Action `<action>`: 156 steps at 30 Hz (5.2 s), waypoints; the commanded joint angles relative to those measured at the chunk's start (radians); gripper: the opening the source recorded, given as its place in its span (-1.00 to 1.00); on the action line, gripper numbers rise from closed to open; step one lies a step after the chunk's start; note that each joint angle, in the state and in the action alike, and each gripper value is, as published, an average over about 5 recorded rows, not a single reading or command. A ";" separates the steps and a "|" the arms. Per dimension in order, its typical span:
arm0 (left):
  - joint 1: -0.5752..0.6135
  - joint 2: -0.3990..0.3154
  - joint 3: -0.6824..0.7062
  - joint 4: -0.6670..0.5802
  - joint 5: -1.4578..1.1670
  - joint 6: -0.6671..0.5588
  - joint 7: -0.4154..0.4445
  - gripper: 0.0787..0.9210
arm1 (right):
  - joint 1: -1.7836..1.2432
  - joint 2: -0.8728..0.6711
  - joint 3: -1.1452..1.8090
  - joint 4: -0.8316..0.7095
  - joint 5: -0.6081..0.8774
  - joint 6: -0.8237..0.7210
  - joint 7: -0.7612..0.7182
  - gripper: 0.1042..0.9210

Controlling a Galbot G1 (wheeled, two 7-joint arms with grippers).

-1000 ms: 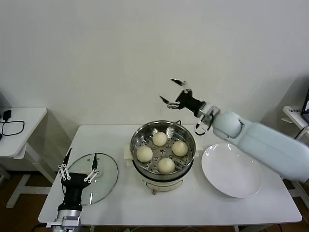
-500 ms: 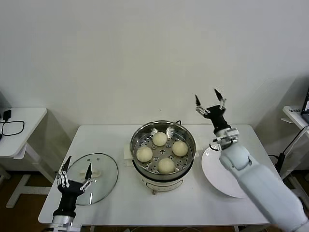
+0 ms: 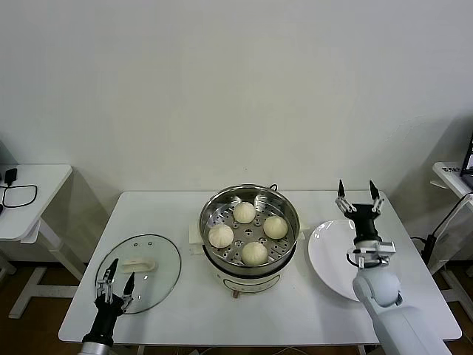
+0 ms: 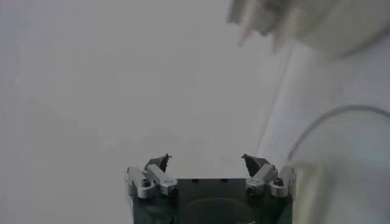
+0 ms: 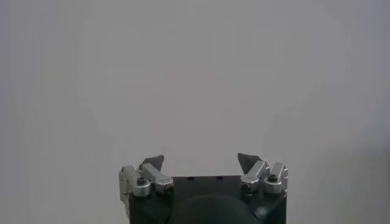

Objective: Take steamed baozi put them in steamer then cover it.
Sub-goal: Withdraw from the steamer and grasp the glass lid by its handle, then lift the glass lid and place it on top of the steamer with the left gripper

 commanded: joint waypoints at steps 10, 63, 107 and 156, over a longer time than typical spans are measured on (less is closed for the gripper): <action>-0.122 -0.006 0.032 0.186 0.259 0.074 -0.052 0.77 | -0.157 0.105 0.122 -0.019 -0.038 0.018 -0.037 0.76; -0.326 0.017 0.126 0.312 0.229 0.136 0.033 0.11 | -0.160 0.138 0.108 -0.030 -0.097 0.026 -0.056 0.76; -0.507 0.001 0.762 -0.511 0.203 0.649 0.575 -0.73 | -0.120 0.174 0.100 -0.043 -0.158 0.011 -0.022 0.76; -0.732 -0.255 0.892 -0.036 0.531 0.788 0.766 -0.73 | -0.112 0.221 0.131 -0.108 -0.209 0.017 -0.021 0.76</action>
